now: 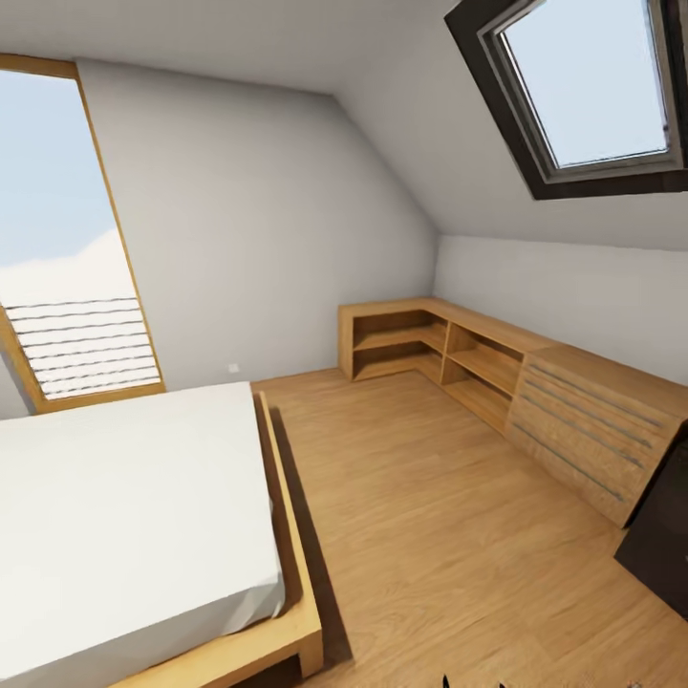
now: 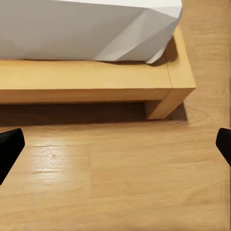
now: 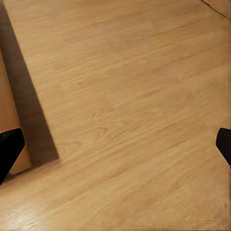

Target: In the bedroom, organize the workspace by keeping the computer under the desk, ensuring the monitor is on the desk, placing the keyboard on the desk next to the monitor, placing the mouse on the desk next to the keyboard, moving the folder from the swivel chair onto the desk next to the mouse, stacking the notebook on top of the folder with the pen on top of the notebook, and positioning the swivel chair next to the desk.

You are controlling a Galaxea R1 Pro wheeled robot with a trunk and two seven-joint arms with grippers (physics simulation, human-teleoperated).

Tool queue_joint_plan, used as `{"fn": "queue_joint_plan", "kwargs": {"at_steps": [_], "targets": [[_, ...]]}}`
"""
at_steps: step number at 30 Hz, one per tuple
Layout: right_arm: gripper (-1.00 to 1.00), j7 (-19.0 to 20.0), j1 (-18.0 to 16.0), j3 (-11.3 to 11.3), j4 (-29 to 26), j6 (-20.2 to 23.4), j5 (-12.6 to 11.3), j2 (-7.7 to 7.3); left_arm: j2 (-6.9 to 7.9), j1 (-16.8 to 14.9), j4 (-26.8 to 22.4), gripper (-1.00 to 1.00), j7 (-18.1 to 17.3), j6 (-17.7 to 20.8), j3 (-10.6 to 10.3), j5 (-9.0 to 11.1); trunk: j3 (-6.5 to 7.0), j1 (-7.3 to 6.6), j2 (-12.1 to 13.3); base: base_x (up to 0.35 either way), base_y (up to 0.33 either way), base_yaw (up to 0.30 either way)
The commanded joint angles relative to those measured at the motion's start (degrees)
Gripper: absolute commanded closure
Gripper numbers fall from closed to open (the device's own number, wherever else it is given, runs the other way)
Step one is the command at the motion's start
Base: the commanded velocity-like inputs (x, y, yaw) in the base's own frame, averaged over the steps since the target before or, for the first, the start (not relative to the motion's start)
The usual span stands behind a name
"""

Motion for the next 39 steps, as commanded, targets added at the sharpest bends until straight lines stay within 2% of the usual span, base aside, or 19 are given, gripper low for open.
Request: {"fn": "queue_joint_plan", "kwargs": {"at_steps": [1, 17, 31, 39], "targets": [[-1.0, -0.09, -0.06, 0.04, 0.04, -0.16, -0.16, 0.08, 0.0, -0.02, 0.01, -1.0, 0.01, -0.13, -0.01, 0.13, -0.14, 0.01, -0.07, 0.0, 0.0, -0.258], [-1.0, -0.09, -0.06, 0.04, -0.01, 0.25, -0.06, 0.22, -0.05, -0.02, 2.39, -1.0, -0.13, -0.12, -0.35, -0.23, -1.33, 0.01, -0.07, -0.004, 0.003, -0.191], [-1.0, -0.18, -0.06, -0.07, -0.03, 0.26, -0.18, 0.21, -0.06, -0.02, 2.42, -1.0, -0.24, -0.12, -0.43, -0.23, -2.44, 0.01, -0.07, -0.195, 0.16, -0.164], [-1.0, -0.18, -0.06, -0.05, 0.11, 0.27, -0.09, 0.46, -0.06, -0.02, 2.42, -1.0, -0.26, -0.12, -0.43, -0.23, -3.08, 0.01, -0.07, -0.055, 0.045, -0.131]]}}
